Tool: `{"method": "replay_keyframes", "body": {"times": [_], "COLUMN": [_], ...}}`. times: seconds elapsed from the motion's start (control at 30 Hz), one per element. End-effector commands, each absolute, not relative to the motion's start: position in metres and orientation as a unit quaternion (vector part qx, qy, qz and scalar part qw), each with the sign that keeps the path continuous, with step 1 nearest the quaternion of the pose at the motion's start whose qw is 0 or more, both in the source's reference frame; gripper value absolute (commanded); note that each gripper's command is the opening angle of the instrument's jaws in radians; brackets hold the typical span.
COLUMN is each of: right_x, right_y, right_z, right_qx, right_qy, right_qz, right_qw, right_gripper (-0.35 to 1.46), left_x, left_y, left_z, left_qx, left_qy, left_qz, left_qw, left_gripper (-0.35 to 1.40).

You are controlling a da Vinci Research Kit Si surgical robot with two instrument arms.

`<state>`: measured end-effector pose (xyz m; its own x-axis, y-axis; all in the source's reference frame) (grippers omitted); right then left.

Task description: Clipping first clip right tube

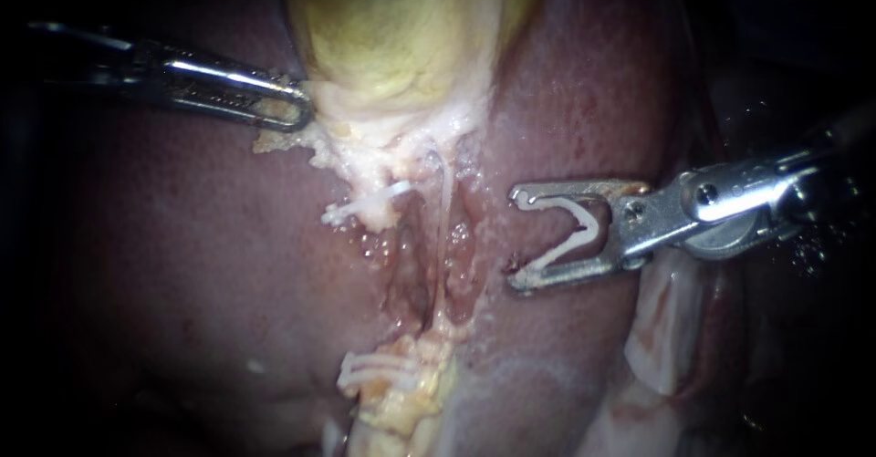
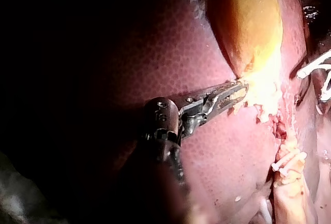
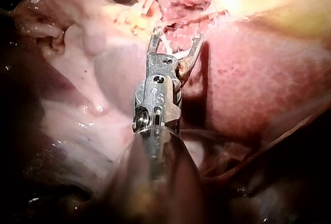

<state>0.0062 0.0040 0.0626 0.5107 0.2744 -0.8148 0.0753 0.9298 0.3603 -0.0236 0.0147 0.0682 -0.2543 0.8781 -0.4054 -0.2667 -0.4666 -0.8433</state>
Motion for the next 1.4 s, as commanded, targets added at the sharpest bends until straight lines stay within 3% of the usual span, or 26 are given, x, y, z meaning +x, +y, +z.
{"method": "replay_keyframes", "body": {"times": [0.03,0.37,0.7,1.07,1.4], "right_x": [0.0062,0.0063,0.0071,0.0113,0.0152], "right_y": [0.0040,0.0040,0.0035,-0.0002,-0.0002], "right_z": [0.0627,0.0627,0.0636,0.0710,0.0740], "right_qx": [0.178,0.179,0.193,0.299,0.360], "right_qy": [0.491,0.491,0.495,0.503,0.556], "right_qz": [0.059,0.058,0.048,0.097,0.162], "right_qw": [0.851,0.850,0.846,0.805,0.732], "right_gripper": [0.50,0.50,0.50,0.49,0.49], "left_x": [-0.0233,-0.0208,-0.0209,-0.0208,-0.0208], "left_y": [0.0148,0.0156,0.0155,0.0154,0.0154], "left_z": [0.0678,0.0613,0.0607,0.0607,0.0607], "left_qx": [-0.464,-0.466,-0.469,-0.469,-0.469], "left_qy": [-0.331,-0.338,-0.336,-0.336,-0.336], "left_qz": [0.719,0.712,0.713,0.713,0.713], "left_qw": [0.397,0.402,0.399,0.398,0.398], "left_gripper": [-0.35,-0.35,-0.35,-0.35,-0.35]}}
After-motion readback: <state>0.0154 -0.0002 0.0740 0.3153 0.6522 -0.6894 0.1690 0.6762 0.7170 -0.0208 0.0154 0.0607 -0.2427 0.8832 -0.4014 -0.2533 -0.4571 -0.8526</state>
